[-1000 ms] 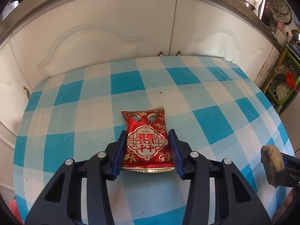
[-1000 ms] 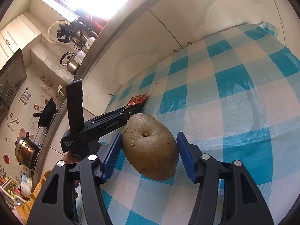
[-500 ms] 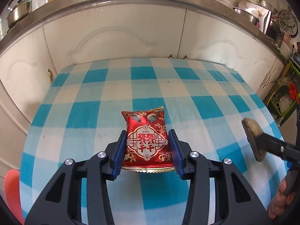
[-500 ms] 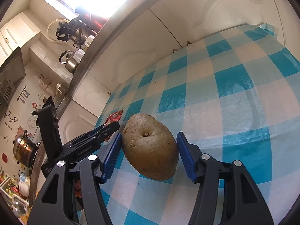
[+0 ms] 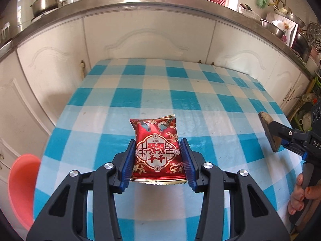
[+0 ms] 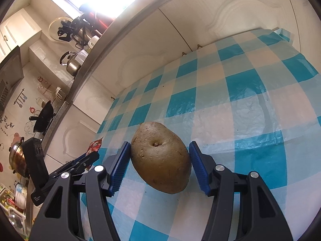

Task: Collect trash
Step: 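Carry the red packet and small potato over the red bucket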

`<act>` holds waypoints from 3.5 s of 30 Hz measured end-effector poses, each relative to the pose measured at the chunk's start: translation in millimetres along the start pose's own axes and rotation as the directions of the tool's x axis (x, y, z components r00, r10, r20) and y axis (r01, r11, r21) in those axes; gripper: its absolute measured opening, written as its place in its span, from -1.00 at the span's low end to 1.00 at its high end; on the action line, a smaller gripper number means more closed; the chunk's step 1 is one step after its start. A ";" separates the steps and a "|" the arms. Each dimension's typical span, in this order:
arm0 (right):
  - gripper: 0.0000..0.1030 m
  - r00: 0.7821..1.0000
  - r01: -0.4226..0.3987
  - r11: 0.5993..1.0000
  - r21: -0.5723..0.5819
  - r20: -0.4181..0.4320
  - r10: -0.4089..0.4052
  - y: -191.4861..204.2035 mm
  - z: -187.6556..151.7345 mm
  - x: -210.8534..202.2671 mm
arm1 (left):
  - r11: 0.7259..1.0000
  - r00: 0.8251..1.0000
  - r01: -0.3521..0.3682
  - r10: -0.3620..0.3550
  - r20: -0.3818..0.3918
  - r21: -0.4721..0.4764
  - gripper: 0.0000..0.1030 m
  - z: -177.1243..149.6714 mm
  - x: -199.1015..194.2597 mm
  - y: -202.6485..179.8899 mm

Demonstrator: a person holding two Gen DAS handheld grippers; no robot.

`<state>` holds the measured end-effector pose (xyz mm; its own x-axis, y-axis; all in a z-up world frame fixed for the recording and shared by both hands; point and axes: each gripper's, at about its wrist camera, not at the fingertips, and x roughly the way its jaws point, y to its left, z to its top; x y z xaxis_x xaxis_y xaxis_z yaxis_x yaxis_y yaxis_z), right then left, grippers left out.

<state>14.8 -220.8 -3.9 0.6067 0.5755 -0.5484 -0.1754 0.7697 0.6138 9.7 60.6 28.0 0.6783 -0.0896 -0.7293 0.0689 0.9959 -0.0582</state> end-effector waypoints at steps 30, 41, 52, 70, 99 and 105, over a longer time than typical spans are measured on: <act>0.18 0.999 0.030 0.998 -0.057 -0.038 -0.032 54.5 -30.3 7.6 | 0.996 0.997 -0.056 0.059 0.045 -0.068 -0.11 -35.7 -67.6 73.1; 0.18 0.996 0.011 0.993 -0.114 -0.082 -0.021 89.7 -45.7 21.4 | 0.989 0.995 -0.083 0.089 0.047 -0.118 -0.10 -51.8 -82.7 107.3; 0.18 0.992 -0.018 0.986 -0.165 -0.128 -0.003 125.3 -59.7 36.5 | 0.973 0.990 -0.131 0.140 0.036 -0.190 -0.10 -71.6 -97.6 150.0; 0.18 0.975 -0.095 0.962 -0.257 -0.217 0.038 192.5 -77.0 68.5 | 0.930 0.976 -0.203 0.216 0.012 -0.305 -0.10 -101.0 -114.9 215.7; 0.18 0.908 -0.269 0.855 -0.443 -0.412 0.073 334.2 -124.2 165.5 | 0.843 0.954 -0.297 0.276 -0.113 -0.448 -0.10 -153.5 -97.3 309.1; 0.18 0.896 -0.285 0.841 -0.460 -0.440 0.063 353.9 -130.8 189.0 | 0.836 0.955 -0.298 0.269 -0.128 -0.461 -0.10 -156.6 -88.9 316.4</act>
<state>-34.0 196.5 35.4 0.1914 0.6856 -0.7024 -0.6768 0.6105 0.4114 -143.4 385.3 -32.3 0.5722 0.1840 -0.7992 -0.4818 0.8640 -0.1461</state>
